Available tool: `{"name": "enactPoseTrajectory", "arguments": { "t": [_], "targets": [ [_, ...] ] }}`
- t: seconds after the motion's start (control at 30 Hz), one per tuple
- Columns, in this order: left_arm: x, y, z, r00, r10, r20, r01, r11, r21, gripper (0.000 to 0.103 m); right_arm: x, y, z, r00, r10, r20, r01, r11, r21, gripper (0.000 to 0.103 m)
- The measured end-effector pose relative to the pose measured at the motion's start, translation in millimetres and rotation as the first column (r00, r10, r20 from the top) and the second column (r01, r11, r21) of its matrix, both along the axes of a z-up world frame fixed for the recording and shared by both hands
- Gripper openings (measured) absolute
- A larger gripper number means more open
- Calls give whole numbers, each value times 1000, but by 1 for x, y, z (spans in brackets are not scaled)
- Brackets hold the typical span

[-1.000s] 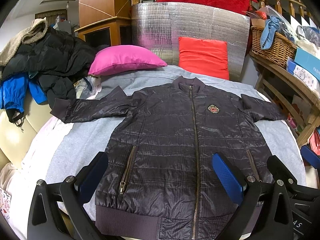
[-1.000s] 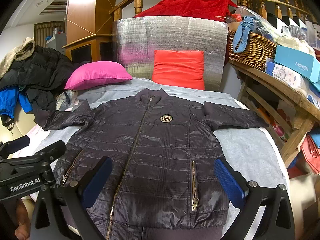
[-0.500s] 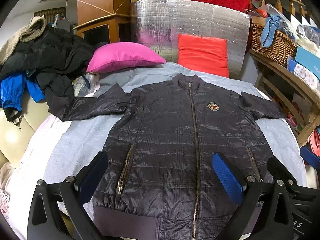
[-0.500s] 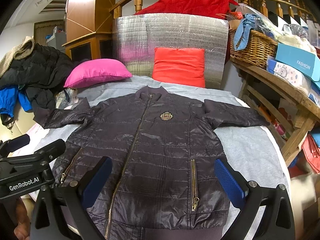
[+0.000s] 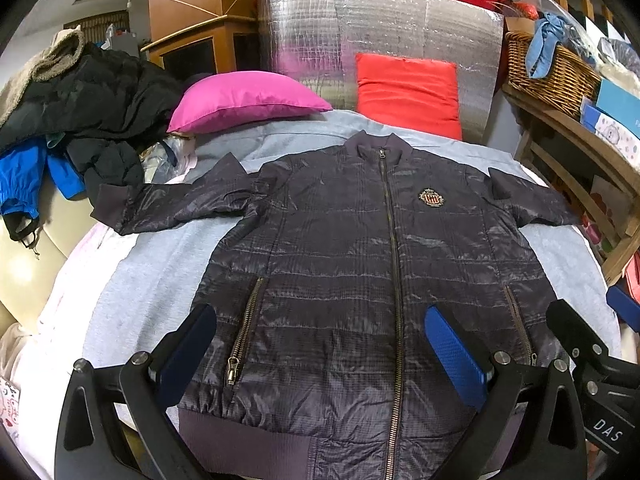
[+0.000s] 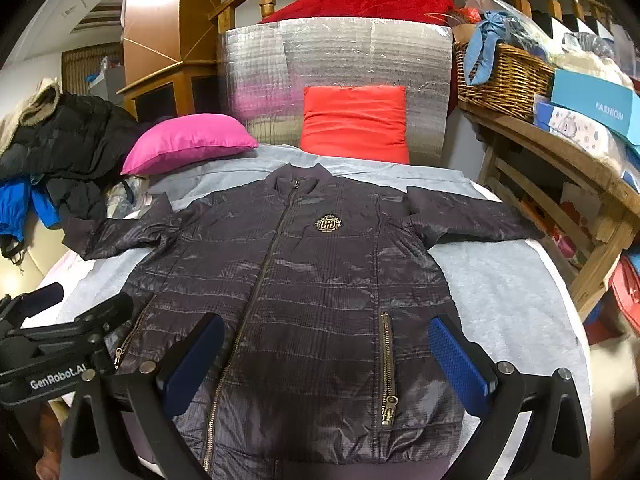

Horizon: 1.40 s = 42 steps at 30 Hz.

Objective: Fold large clothes

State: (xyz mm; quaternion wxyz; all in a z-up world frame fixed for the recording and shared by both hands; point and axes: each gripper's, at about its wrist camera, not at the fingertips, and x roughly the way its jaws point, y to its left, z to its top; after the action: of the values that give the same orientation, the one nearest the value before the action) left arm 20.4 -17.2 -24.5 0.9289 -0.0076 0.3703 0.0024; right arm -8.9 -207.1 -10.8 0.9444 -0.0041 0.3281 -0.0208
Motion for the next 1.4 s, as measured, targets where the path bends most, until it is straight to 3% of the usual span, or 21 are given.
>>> {"name": "enactPoseTrajectory", "arguments": {
  "t": [0.17,0.97,1.4],
  "targets": [
    [3,2,-1,1000,0,-27,0,1000,-1,103,1,2,-1,1000,3,-3,-3,1000,-5,103],
    [10,0,-5,1000,-3,-13,3,1000,-6,103,8,6,-2,1000,7,-4,-8,1000,-15,103],
    [6,2,-4,1000,-5,-21,4,999,-51,103,6,4,0,1000,9,0,-9,1000,-13,103]
  ]
}}
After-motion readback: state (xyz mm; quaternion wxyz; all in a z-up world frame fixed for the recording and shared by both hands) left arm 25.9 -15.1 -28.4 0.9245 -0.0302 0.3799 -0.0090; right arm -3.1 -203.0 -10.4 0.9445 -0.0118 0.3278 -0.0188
